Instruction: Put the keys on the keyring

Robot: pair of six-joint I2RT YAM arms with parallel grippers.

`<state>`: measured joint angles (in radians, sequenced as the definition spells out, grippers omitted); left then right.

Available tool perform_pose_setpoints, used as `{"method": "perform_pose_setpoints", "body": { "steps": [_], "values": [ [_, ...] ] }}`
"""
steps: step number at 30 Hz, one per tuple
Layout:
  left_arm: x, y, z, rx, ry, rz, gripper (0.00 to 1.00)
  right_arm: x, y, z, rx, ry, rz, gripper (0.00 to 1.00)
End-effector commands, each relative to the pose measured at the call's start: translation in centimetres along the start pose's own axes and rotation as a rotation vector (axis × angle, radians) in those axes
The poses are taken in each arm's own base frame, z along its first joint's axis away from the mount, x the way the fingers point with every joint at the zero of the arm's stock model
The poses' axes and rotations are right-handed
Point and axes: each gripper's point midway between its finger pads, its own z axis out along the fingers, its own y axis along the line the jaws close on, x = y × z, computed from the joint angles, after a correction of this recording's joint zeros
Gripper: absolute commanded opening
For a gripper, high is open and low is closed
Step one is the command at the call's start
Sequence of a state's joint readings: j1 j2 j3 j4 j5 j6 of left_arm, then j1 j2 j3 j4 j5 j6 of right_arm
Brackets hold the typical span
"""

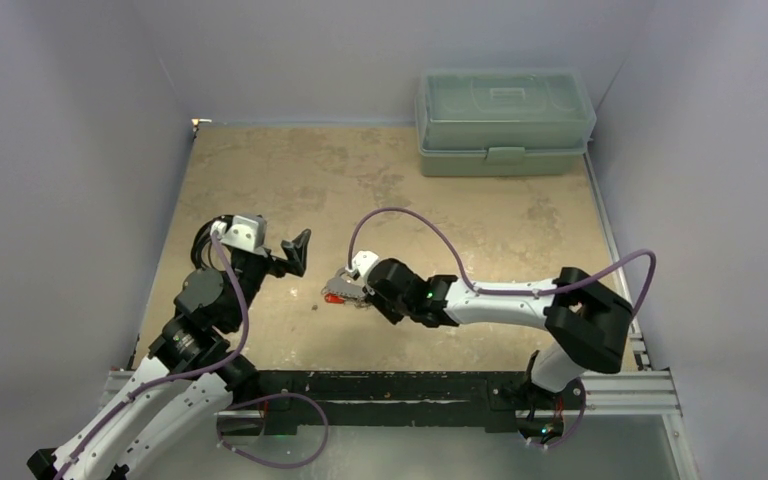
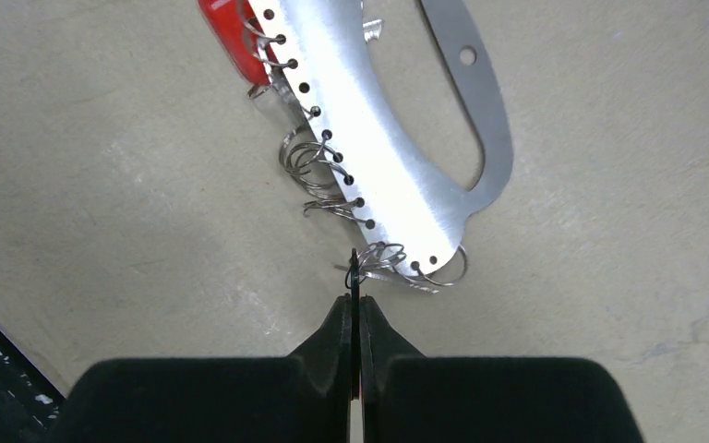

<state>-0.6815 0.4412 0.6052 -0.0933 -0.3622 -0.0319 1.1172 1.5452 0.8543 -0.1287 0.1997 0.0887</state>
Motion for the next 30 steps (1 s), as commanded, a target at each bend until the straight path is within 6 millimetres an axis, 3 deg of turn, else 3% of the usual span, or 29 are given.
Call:
{"method": "perform_pose_setpoints", "body": {
  "steps": [1, 5, 12, 17, 21, 26, 30],
  "values": [
    [-1.4, 0.0, 0.1, 0.008, -0.03, 0.006, 0.96, 1.5, -0.1, 0.6, 0.044, 0.11, 0.096, 0.0],
    [-1.4, -0.1, 0.1, 0.012, -0.029, 0.006, 0.96, 2.6, -0.6, 1.0, 0.087, 0.156, 0.122, 0.0],
    [-1.3, -0.1, 0.1, 0.013, -0.027, 0.008, 0.96, 2.7, -2.8, 1.1, 0.167, 0.162, 0.139, 0.03],
    [-1.3, -0.1, 0.1, 0.01, -0.025, 0.008, 0.96, 3.3, -3.8, 1.0, 0.196, 0.185, 0.149, 0.25],
    [-1.2, -0.2, 0.3, 0.015, -0.02, 0.011, 0.96, 3.2, -4.2, 0.4, 0.215, 0.177, 0.155, 0.37],
    [-1.1, -0.1, 0.3, 0.01, -0.017, 0.012, 0.96, 2.4, -5.2, -0.4, 0.269, 0.151, 0.169, 0.55],
    [-0.8, -0.1, 0.5, 0.004, -0.005, 0.013, 0.96, 0.5, -7.2, -2.4, 0.354, 0.059, 0.201, 0.74]
  ]
}}
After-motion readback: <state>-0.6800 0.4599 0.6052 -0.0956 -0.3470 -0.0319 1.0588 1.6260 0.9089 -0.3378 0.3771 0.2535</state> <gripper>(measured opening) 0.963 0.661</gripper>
